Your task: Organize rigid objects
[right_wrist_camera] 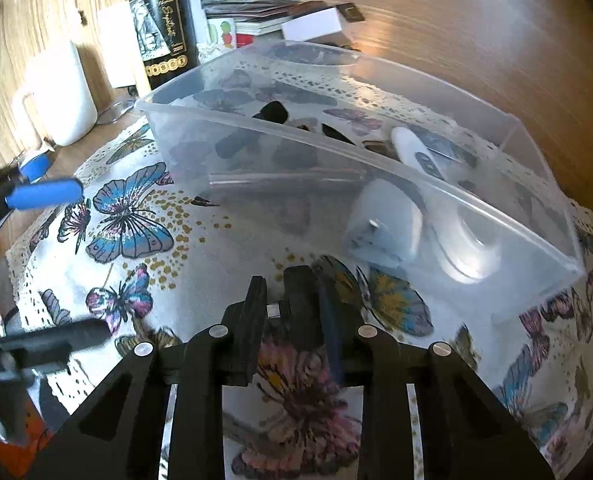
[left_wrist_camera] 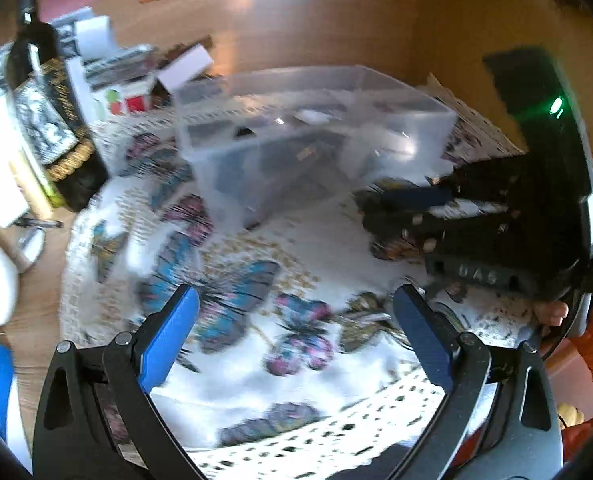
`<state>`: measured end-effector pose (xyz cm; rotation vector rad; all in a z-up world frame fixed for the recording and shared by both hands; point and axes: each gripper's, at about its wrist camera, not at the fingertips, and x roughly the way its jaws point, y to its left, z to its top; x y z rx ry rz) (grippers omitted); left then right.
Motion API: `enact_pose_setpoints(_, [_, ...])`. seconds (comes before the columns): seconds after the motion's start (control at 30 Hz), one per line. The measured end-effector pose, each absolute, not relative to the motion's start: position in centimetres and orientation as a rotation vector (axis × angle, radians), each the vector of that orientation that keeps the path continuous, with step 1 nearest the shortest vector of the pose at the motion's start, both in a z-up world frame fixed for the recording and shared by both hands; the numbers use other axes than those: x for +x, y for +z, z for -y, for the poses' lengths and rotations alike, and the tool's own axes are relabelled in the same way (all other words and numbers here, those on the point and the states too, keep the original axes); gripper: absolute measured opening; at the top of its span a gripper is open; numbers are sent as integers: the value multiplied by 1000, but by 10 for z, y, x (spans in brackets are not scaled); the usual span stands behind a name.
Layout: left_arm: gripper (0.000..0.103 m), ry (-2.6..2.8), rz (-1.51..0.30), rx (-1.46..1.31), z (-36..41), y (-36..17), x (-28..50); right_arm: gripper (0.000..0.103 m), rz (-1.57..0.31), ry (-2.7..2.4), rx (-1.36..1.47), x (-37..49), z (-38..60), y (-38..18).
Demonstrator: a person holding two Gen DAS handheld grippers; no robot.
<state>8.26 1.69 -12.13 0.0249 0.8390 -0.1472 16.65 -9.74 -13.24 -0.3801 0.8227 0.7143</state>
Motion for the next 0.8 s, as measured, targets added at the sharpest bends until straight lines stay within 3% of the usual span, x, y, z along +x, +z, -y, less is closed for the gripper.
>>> enact_pose_setpoints(0.67, [99,-184,-932,16,40,-147,95,24,-732,585,-226,145,184,-118])
enact_pose_setpoints(0.8, [82,-158,-901,55,49,-149,95,24,-718,579,-215,141,193,-116])
